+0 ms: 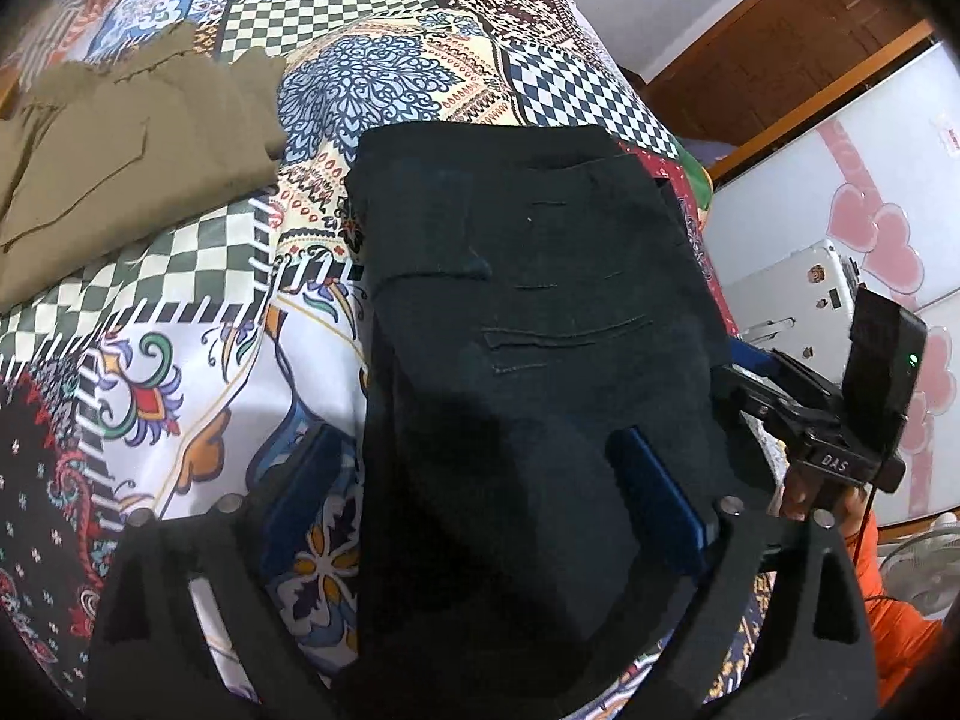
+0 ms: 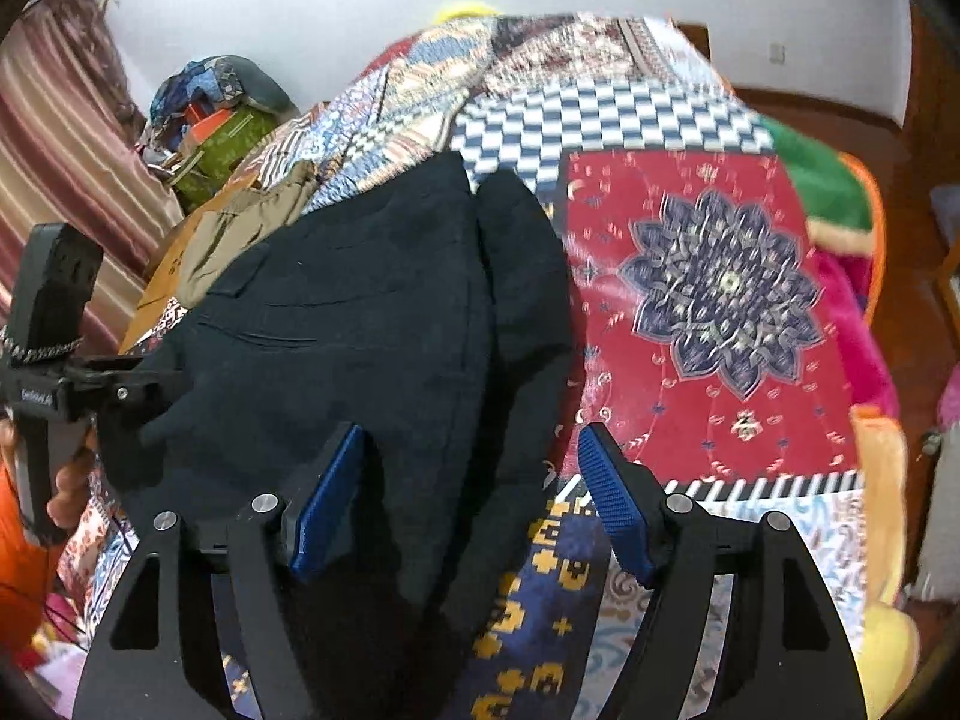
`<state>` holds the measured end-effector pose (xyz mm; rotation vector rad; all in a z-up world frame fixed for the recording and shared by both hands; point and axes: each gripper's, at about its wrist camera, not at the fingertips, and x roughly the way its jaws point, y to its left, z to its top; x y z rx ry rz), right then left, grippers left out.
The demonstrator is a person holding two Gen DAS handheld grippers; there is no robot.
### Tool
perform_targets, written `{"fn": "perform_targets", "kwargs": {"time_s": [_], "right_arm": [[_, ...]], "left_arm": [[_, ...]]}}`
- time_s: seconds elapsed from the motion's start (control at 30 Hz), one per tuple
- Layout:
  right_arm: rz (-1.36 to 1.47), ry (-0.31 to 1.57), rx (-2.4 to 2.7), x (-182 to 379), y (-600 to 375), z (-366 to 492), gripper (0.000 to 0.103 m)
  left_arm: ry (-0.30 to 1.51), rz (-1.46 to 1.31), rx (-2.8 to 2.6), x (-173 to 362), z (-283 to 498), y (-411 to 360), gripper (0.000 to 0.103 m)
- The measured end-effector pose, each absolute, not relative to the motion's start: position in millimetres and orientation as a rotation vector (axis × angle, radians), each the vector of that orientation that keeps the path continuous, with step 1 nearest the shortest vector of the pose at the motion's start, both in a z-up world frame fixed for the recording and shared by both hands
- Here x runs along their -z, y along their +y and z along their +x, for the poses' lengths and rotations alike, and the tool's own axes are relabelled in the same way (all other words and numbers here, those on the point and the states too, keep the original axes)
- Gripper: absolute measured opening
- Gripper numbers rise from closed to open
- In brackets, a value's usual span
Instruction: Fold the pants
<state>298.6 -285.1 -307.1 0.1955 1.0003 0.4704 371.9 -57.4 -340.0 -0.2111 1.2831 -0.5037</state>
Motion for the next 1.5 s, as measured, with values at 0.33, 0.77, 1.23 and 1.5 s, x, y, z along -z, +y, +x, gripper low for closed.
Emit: {"fn": "perform_targets", "kwargs": {"time_s": [0.33,0.77,1.23,1.5], "right_arm": [[0.299,1.078,-0.555,325.0,-284.4,310.6,0.080],[0.297,1.061,-0.598,316.8,-266.0,309.4,0.060],[0.279,1.016,-0.711,294.9,-248.5,286.3,0.038],[0.196,1.023,-0.719,291.7,-225.4,279.7,0.049]], "left_arm": [[1.277,-0.171,0.508,348.9,389.8,-76.6,0.098],[1.249,-0.179,0.489,355.5,392.3,-87.6,0.077],[1.221,-0.179,0.455,324.2,331.1,-40.7,0.056],[1.274,-0.296,0.420,332.7,306.0,6.0,0.066]]}}
